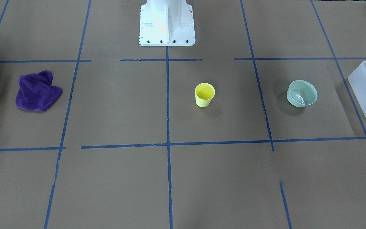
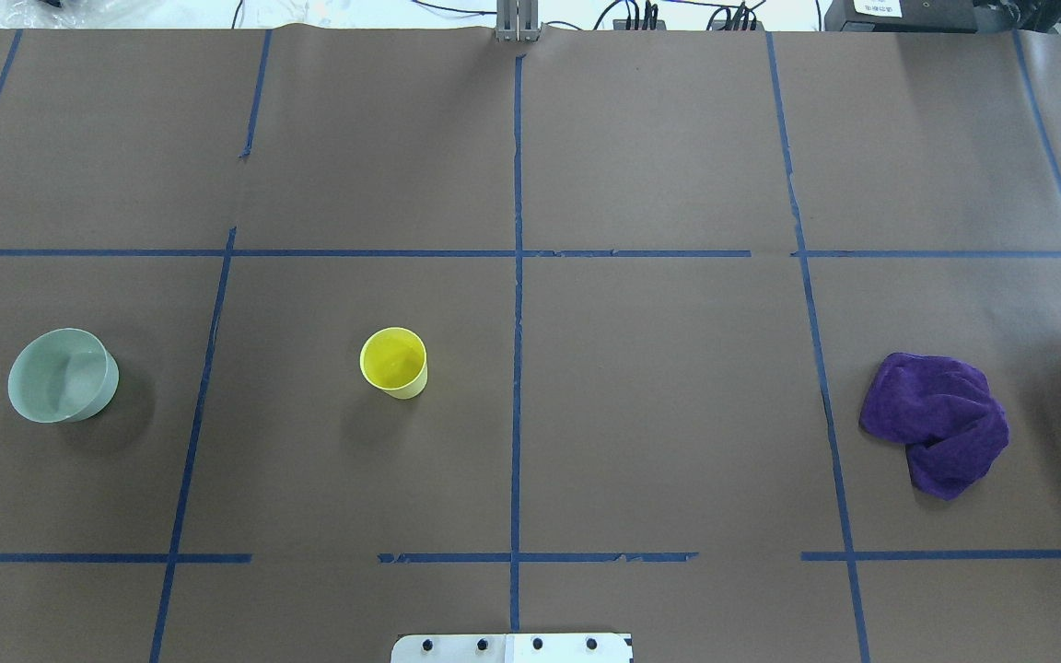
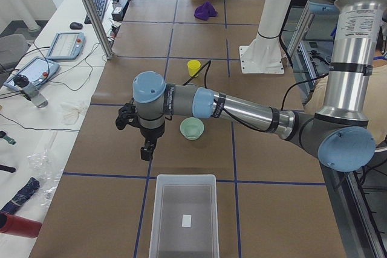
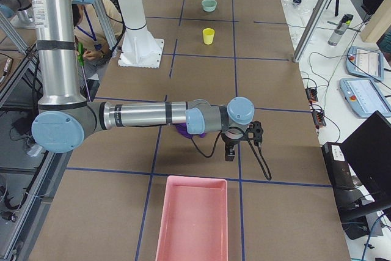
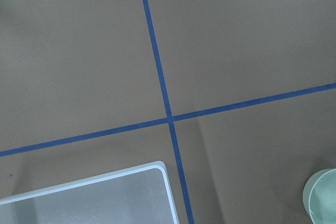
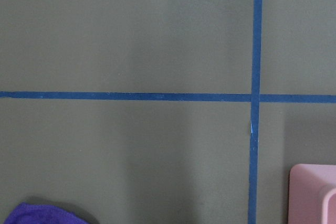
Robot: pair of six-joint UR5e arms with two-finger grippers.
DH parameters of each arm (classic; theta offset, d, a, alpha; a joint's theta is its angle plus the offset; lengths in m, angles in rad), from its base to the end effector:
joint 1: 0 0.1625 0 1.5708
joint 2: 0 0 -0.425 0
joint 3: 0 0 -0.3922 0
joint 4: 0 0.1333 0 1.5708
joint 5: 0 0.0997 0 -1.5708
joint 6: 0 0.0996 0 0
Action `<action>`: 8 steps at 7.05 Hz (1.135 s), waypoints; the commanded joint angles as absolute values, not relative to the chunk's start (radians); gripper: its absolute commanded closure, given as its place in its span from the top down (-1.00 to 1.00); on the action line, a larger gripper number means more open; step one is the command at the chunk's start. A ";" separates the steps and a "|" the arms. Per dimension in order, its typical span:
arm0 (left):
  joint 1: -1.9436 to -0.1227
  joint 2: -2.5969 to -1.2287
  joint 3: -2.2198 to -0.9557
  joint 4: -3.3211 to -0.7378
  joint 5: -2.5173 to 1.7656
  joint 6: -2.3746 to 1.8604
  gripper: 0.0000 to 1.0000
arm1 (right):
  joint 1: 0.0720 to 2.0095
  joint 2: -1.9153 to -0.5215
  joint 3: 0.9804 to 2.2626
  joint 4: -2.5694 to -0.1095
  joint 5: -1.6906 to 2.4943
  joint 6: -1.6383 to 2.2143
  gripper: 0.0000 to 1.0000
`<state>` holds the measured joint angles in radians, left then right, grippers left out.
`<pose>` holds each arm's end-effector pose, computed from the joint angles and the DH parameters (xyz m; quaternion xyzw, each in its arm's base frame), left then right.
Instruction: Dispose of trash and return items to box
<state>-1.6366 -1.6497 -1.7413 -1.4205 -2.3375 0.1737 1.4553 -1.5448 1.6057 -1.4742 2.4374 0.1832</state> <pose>-0.0982 -0.5145 0.5509 0.0902 0.3654 0.0685 0.9239 -0.0019 -0.5143 0.6115 0.0083 -0.4245 -0.0024 0.9054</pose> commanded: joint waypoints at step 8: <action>-1.566 -1.637 -1.778 -1.419 -2.375 0.141 1.00 | 1.440 -1.508 1.617 -1.431 2.434 0.193 1.00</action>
